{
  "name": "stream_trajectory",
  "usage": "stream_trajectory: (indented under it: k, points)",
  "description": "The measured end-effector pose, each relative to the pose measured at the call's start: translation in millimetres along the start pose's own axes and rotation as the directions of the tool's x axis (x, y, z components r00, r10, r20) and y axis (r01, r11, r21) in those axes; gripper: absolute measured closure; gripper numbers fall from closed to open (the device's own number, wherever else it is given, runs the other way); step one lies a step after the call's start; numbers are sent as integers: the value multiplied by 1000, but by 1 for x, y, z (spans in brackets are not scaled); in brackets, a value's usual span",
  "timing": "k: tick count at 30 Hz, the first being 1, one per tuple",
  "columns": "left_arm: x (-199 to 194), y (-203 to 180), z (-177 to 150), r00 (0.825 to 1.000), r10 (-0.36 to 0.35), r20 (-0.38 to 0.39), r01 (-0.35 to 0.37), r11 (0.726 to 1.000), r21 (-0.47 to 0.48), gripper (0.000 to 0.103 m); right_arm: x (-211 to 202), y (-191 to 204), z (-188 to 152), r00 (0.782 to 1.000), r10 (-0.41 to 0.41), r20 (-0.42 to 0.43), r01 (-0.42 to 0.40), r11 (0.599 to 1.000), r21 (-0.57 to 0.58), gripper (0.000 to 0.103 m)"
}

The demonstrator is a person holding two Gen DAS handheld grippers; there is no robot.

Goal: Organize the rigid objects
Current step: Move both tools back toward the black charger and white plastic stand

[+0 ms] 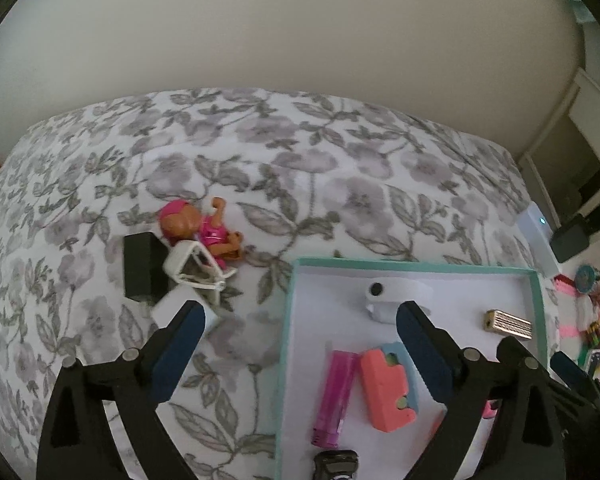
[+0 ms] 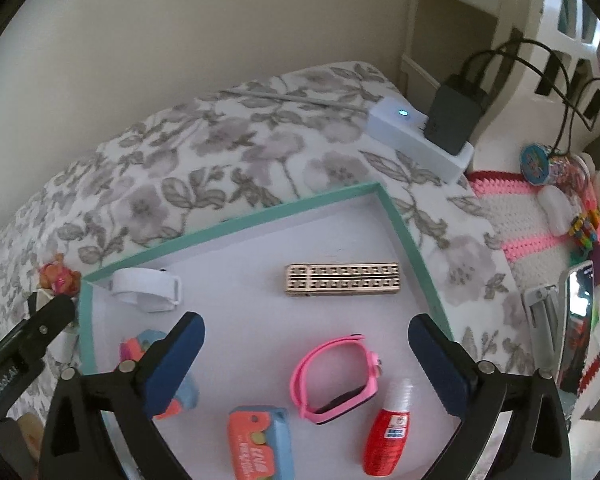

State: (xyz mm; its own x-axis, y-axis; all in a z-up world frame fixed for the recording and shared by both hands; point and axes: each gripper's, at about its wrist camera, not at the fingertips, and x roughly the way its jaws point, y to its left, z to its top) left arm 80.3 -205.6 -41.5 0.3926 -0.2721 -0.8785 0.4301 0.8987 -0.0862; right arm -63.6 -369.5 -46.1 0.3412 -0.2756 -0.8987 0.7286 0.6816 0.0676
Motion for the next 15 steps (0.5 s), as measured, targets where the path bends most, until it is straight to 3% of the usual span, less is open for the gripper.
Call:
stream_trajectory:
  k: [11,15]
  points:
    - [2,45,6,999,24,-37,-28,996,-88,6,-3,43,-7,1000,23,3,-23,994,-105,0]
    - [-4,71,9,997,78,-31,-80,991,-107,6,0,65,-14,998,61,-24,-64,986,-152,0]
